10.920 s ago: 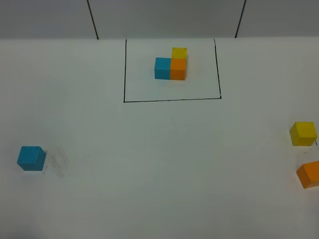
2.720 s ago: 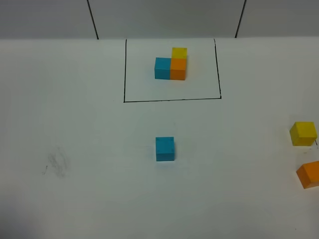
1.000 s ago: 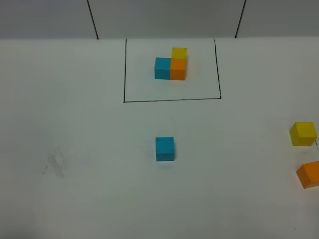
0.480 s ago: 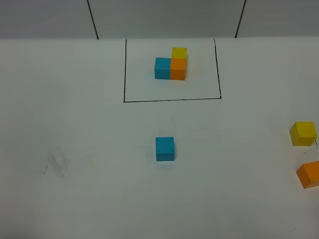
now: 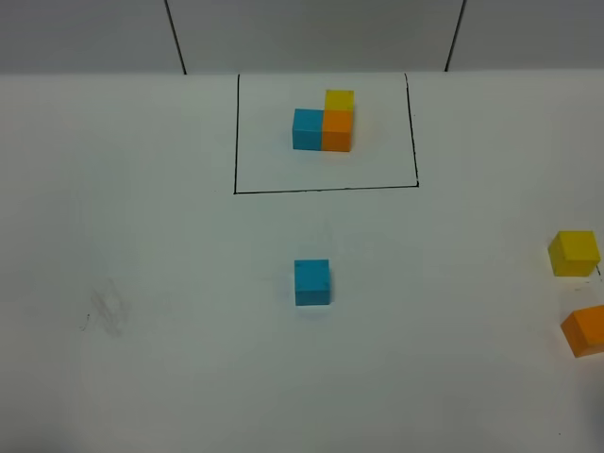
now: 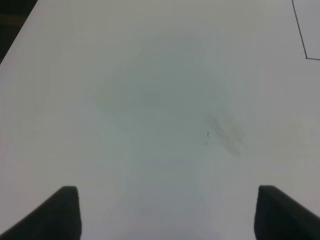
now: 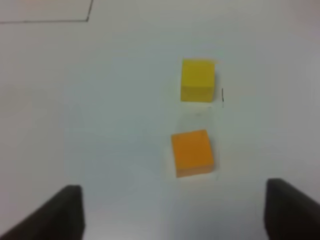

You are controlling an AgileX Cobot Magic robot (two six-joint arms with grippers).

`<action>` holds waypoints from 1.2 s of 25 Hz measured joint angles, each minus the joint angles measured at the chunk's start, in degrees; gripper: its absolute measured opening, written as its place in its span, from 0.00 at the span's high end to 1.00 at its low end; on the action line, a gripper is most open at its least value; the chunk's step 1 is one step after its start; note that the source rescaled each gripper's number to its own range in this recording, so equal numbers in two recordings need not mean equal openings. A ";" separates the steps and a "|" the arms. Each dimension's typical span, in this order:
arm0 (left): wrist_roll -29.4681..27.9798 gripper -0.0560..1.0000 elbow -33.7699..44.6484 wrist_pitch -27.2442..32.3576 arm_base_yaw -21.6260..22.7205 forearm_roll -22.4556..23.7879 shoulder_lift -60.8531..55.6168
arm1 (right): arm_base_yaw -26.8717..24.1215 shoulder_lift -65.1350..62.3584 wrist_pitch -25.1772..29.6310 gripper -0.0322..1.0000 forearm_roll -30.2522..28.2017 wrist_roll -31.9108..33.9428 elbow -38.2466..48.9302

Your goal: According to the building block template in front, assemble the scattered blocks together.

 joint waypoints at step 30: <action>0.00 0.38 0.00 0.00 0.00 0.00 0.00 | -0.89 61.60 -18.09 0.04 -8.68 -0.70 -7.78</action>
